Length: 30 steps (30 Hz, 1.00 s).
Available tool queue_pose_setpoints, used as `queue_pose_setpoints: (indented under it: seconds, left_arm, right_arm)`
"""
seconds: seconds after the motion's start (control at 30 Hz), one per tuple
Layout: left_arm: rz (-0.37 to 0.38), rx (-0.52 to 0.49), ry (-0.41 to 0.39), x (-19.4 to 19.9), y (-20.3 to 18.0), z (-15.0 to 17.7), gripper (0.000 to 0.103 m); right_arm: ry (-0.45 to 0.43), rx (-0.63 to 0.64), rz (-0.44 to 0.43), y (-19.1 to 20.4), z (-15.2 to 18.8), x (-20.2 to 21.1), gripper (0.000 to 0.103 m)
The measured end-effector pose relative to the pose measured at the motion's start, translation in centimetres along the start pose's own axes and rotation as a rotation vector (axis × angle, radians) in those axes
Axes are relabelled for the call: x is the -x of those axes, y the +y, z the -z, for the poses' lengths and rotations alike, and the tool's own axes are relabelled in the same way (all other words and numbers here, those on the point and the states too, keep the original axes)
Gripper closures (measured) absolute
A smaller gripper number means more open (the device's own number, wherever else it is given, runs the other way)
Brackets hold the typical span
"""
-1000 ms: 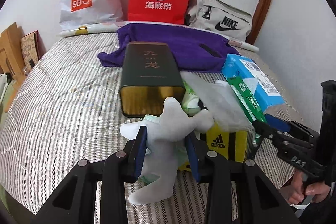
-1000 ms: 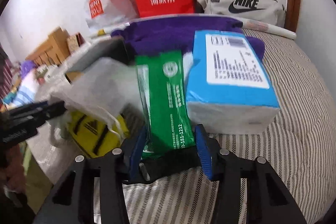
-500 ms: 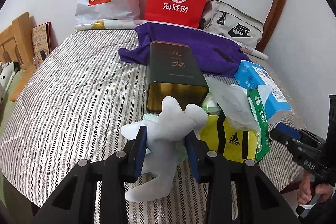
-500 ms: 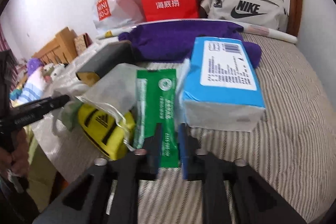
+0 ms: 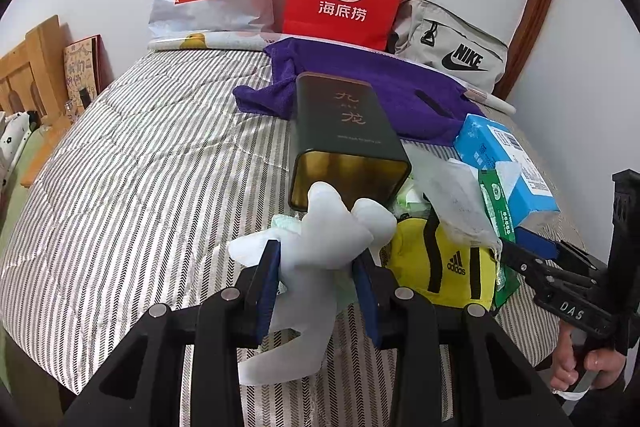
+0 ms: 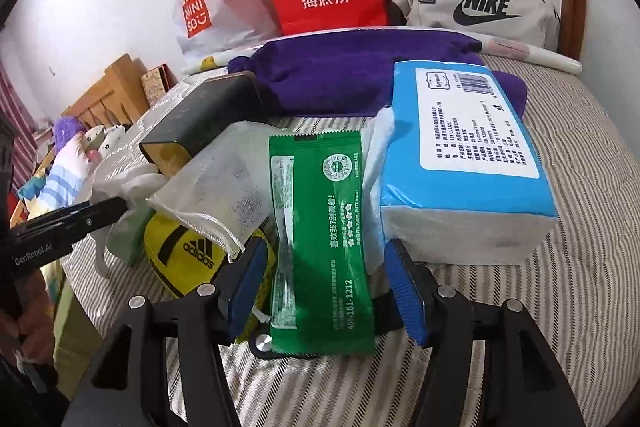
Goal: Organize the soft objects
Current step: 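Grasp the green sachet with the right gripper and lift it while the left gripper lifts the gloves, then carry the sachet and gloves over the purple towel with both grippers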
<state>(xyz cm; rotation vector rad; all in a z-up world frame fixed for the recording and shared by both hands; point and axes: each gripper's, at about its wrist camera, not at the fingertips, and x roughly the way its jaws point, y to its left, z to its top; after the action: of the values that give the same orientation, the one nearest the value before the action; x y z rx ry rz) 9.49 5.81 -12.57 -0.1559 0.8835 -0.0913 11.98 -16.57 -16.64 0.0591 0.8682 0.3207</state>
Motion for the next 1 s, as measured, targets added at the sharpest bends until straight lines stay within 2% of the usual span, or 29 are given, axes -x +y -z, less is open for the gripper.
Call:
queue_pose_setpoints:
  seconds: [0.1, 0.13, 0.17, 0.2, 0.5, 0.77, 1.0]
  left_arm:
    - [-0.004, -0.006, 0.006, -0.1, -0.2, 0.1, 0.069]
    - [-0.005, -0.008, 0.008, -0.1, -0.3, 0.2, 0.069]
    - [-0.006, -0.009, 0.009, -0.1, -0.3, 0.2, 0.069]
    - [-0.006, -0.009, 0.008, 0.0, -0.3, 0.3, 0.069]
    - [-0.009, 0.0, 0.008, 0.3, 0.0, 0.3, 0.069]
    - [-0.015, 0.023, -0.011, 1.2, 0.6, 0.2, 0.069]
    - [-0.016, 0.034, -0.042, 2.7, 0.8, -0.7, 0.069]
  right_arm:
    - [0.003, 0.044, 0.04, 0.6, 0.2, -0.1, 0.044]
    - [0.003, 0.045, 0.046, 0.5, 0.2, -0.1, 0.048]
    - [0.009, 0.042, 0.034, 0.5, 0.3, -0.1, 0.061]
    - [0.018, 0.034, 0.019, 0.3, 0.3, -0.2, 0.064]
    - [0.003, 0.006, -0.008, -0.8, 0.5, 2.7, 0.065]
    - [0.002, 0.02, -0.02, -1.3, 2.2, 5.7, 0.065]
    - [-0.018, 0.0, 0.018, -3.6, 2.9, 7.8, 0.065]
